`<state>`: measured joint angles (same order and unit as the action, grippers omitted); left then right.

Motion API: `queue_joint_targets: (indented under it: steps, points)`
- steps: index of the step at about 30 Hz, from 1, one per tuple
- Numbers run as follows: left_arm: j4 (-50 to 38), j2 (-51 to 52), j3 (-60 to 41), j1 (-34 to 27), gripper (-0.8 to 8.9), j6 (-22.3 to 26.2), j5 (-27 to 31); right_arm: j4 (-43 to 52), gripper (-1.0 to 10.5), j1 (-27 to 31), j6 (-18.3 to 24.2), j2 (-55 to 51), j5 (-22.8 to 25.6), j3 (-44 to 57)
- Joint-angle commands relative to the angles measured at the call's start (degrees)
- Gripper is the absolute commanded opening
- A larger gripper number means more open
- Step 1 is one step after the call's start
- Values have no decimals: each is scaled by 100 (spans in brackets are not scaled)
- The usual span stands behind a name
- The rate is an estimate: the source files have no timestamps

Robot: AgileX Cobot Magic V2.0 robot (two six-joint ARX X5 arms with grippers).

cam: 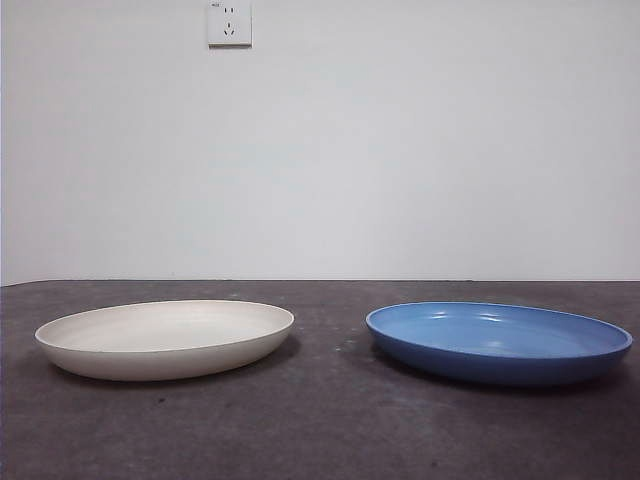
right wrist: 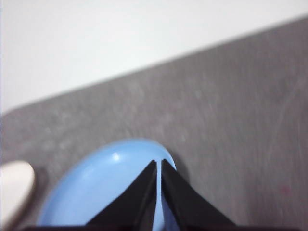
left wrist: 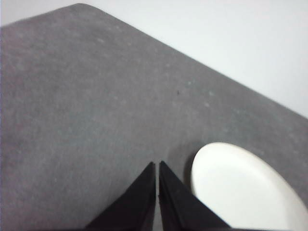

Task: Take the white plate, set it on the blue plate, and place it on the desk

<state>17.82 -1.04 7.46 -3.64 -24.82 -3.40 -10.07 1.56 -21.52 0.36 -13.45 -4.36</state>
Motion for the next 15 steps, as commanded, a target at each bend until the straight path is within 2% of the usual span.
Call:
queue_joint_targets:
  steps: [1,6,11,15]
  points:
    - [129,-140,448,-11,13,-33,-31,52,8,9,-96,-9,-2,-345]
    - [487,-654,1182,-11,13,146,-223,-190,8,9,-9,208,-4,-1040]
    - [824,-1414,1930,-11,13,555,-776,-896,8,9,398,861,-81,-1961]
    - [1226,-2111,2573,-9,13,964,-1161,-1598,8,7,785,1670,-365,-2811]
